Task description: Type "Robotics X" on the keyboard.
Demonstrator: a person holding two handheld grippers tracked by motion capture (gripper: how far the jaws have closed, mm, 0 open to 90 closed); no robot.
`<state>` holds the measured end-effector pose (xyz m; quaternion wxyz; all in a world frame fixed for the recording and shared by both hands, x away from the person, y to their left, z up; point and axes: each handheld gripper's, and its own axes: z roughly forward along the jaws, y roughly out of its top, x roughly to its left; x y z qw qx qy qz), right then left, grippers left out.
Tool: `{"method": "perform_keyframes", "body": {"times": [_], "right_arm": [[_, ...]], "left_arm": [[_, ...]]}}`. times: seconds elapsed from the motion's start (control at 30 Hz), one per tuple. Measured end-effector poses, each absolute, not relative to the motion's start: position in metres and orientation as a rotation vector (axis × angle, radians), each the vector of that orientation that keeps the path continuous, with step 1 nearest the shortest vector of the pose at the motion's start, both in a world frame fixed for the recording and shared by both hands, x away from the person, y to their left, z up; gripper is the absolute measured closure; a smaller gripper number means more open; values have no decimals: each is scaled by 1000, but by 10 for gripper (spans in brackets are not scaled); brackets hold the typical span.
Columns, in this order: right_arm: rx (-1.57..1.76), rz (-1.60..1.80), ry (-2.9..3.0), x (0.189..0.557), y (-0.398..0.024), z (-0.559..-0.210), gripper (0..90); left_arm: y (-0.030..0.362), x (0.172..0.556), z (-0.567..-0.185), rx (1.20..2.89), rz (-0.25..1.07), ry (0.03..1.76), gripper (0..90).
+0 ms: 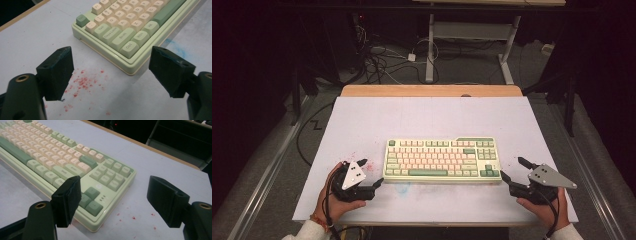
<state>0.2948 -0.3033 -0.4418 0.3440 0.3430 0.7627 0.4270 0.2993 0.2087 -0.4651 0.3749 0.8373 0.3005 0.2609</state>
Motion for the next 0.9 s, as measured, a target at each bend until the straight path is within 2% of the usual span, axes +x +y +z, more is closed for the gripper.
{"method": "perform_keyframes", "body": {"times": [0.5, 0.77, 0.9], "right_arm": [[892, 1113, 1989, 296, -304, -439, 298], [908, 1114, 2007, 302, -302, -433, 406], [903, 1114, 2045, 311, -296, -430, 492]], "left_arm": [[208, 299, -465, 2145, 670, 774, 196], [208, 300, -465, 2153, 682, 791, 196], [208, 302, -466, 2156, 687, 785, 196]]}}
